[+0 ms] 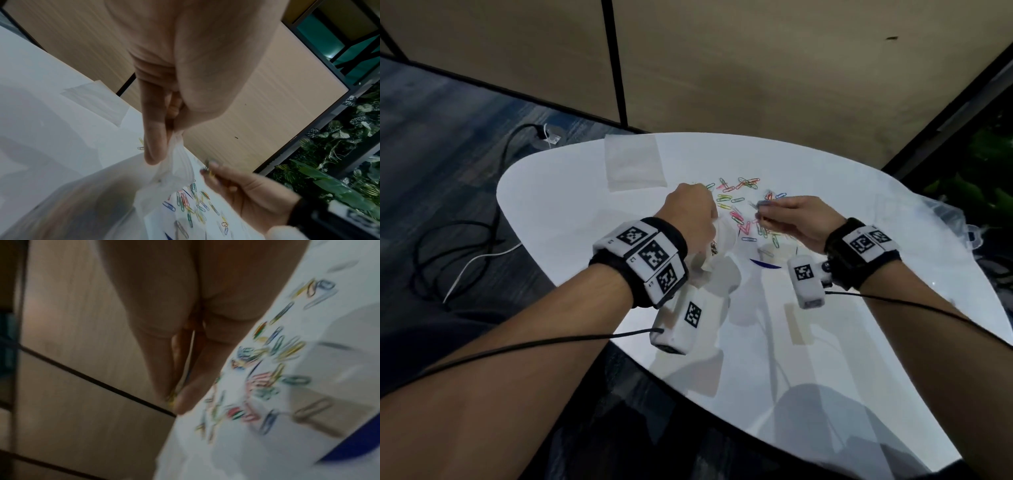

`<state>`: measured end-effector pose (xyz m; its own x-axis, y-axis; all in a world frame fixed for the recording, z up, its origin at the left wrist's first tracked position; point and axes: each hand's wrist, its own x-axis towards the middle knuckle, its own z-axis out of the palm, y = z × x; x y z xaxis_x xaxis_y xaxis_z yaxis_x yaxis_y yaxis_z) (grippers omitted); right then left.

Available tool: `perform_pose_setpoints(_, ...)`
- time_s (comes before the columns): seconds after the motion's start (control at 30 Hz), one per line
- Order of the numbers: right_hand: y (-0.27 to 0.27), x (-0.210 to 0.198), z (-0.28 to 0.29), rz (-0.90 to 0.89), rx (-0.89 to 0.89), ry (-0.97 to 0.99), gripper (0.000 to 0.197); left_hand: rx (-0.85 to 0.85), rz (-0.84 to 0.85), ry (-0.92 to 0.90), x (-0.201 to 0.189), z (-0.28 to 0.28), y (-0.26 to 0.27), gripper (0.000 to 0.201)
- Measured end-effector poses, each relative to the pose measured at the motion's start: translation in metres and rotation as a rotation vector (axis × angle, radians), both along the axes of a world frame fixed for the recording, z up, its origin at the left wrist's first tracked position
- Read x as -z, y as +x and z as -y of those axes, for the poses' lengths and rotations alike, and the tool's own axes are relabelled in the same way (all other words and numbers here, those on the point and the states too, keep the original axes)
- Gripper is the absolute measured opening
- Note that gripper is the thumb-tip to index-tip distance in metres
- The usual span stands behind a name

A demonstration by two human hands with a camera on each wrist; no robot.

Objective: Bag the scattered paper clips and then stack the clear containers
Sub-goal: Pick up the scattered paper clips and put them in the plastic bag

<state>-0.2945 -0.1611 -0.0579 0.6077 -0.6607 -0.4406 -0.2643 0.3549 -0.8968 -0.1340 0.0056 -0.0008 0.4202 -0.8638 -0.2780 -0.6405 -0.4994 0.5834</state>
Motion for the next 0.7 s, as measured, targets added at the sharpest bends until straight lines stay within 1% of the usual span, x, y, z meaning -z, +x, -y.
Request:
perform_pose_setpoints(0.07, 0.002, -0.021, -0.017, 0.087, -0.154, 0.058, 0.018, -0.015, 0.011, -0.01, 0.0, 0.007, -0.006, 0.029)
perform_pose_setpoints(0.13, 0.005, -0.03, -0.03, 0.05, -0.266, 0.05, 0.018, -0.028, 0.027, -0.012, 0.001, 0.014, -0.012, 0.028)
perform_pose_setpoints(0.2, 0.012, -0.03, -0.037, -0.076, -0.3, -0.095, 0.013, -0.039, 0.039, -0.015, 0.001, 0.019, -0.016, 0.027)
perform_pose_setpoints(0.27, 0.018, -0.029, -0.039, -0.216, -0.341, -0.339, 0.012, -0.034, 0.049, -0.017, 0.001, 0.025, -0.021, 0.026)
perform_pose_setpoints(0.3, 0.019, -0.028, -0.039, -0.284, -0.394, -0.456, 0.012, -0.028, 0.048, -0.012, 0.001, 0.028, -0.024, 0.025)
perform_pose_setpoints(0.33, 0.022, -0.03, -0.04, -0.326, -0.447, -0.532, 0.013, -0.024, 0.047, -0.01, 0.001, 0.03, -0.026, 0.025)
perform_pose_setpoints(0.37, 0.023, -0.033, -0.04, -0.33, -0.481, -0.55, 0.013, -0.025, 0.043, -0.007, 0.001, 0.032, -0.026, 0.024)
perform_pose_setpoints(0.4, 0.023, -0.036, -0.038, -0.294, -0.474, -0.503, 0.014, -0.032, 0.038, -0.009, 0.001, 0.034, -0.026, 0.025)
perform_pose_setpoints(0.47, 0.016, -0.039, -0.023, -0.191, -0.358, -0.37, 0.014, -0.062, 0.018, -0.026, 0.003, 0.036, -0.024, 0.027)
perform_pose_setpoints(0.5, 0.01, -0.038, -0.011, -0.166, -0.266, -0.359, 0.014, -0.08, 0.004, -0.036, 0.003, 0.036, -0.022, 0.027)
perform_pose_setpoints(0.53, 0.001, -0.033, 0.003, -0.185, -0.169, -0.396, 0.014, -0.096, -0.012, -0.046, 0.004, 0.036, -0.02, 0.028)
perform_pose_setpoints(0.57, -0.011, -0.023, 0.021, -0.278, -0.084, -0.48, 0.015, -0.106, -0.026, -0.048, 0.005, 0.035, -0.018, 0.028)
perform_pose_setpoints(0.6, -0.025, -0.009, 0.039, -0.456, -0.036, -0.598, 0.019, -0.112, -0.038, -0.054, 0.006, 0.033, -0.016, 0.029)
perform_pose_setpoints(0.63, -0.039, 0.007, 0.052, -0.677, -0.032, -0.692, 0.029, -0.118, -0.045, -0.058, 0.006, 0.032, -0.014, 0.029)
perform_pose_setpoints(0.67, -0.054, 0.024, 0.063, -0.873, -0.061, -0.71, 0.042, -0.119, -0.05, -0.067, 0.007, 0.03, -0.012, 0.029)
perform_pose_setpoints(0.7, -0.066, 0.042, 0.069, -0.99, -0.095, -0.666, 0.053, -0.119, -0.053, -0.076, 0.007, 0.027, -0.01, 0.028)
